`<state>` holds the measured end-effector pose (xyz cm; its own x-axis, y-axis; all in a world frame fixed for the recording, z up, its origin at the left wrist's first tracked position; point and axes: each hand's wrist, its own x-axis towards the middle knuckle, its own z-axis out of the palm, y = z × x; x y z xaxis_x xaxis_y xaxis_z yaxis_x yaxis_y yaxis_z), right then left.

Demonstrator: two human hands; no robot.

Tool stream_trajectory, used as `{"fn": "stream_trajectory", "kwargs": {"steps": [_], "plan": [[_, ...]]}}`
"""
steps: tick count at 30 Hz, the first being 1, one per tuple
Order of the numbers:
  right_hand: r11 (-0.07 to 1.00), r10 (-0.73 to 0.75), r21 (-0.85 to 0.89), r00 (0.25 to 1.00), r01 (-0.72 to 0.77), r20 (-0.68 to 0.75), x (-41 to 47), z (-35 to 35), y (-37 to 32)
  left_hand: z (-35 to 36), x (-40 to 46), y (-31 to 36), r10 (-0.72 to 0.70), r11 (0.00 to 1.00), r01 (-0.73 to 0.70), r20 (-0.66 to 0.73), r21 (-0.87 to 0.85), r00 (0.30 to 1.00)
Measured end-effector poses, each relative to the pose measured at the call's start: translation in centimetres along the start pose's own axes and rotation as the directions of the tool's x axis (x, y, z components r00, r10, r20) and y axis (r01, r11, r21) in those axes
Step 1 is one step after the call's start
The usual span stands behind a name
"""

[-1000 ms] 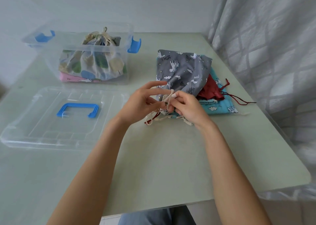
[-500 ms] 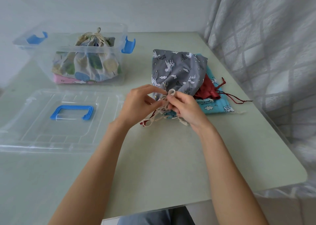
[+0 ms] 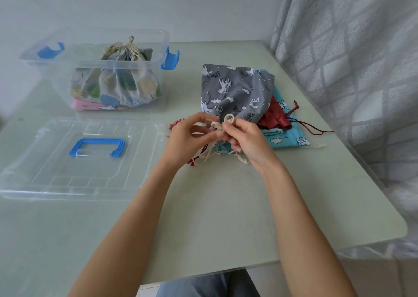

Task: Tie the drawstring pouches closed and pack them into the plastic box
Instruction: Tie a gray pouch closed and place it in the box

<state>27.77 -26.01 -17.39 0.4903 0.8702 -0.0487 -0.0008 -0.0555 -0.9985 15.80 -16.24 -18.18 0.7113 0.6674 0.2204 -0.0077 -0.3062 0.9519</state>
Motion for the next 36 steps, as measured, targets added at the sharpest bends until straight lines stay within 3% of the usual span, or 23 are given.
{"fn": "stream_trajectory", "kwargs": {"steps": [5, 13, 17, 23, 26, 30, 33, 36], "plan": [[0.998, -0.042, 0.046, 0.999, 0.041, 0.023, -0.1, -0.2, 0.0, -0.2, 0.3, -0.6, 0.010, 0.996, -0.019, 0.091, 0.092, 0.996], [0.986, -0.077, 0.156, 0.989, 0.057, 0.129, -0.3, -1.2, -0.1, 0.1, 0.3, -0.2, 0.150, 0.965, -0.155, 0.037, 0.211, 0.988], [0.988, -0.150, 0.068, 0.978, 0.141, 0.142, -0.3, -1.8, 0.1, -0.1, 0.5, -0.4, 0.207, 0.949, -0.208, 0.027, 0.237, 0.978], [0.935, -0.326, -0.169, 0.943, 0.312, -0.066, 0.0, -1.8, 0.1, 0.2, 0.6, -0.3, 0.169, 0.961, -0.179, 0.065, 0.213, 0.983], [0.845, -0.456, -0.383, 0.878, 0.374, -0.147, 0.1, -1.6, 0.6, 0.3, 0.6, -0.5, 0.127, 0.954, -0.139, 0.063, 0.265, 0.990], [0.525, -0.678, -0.729, 0.734, 0.439, -0.046, 0.6, -1.7, 1.2, 0.3, 0.6, -0.9, 0.119, 0.931, -0.126, 0.042, 0.341, 0.992], [0.362, -0.756, -0.813, 0.654, 0.456, 0.031, 0.7, -1.2, 1.2, 0.4, 0.7, -0.8, 0.108, 0.935, -0.111, 0.029, 0.336, 0.994], [0.320, -0.803, -0.810, 0.595, 0.491, 0.044, 0.6, -0.8, 1.2, 0.3, 0.7, -0.7, 0.068, 0.975, -0.073, 0.034, 0.208, 0.997]]}}
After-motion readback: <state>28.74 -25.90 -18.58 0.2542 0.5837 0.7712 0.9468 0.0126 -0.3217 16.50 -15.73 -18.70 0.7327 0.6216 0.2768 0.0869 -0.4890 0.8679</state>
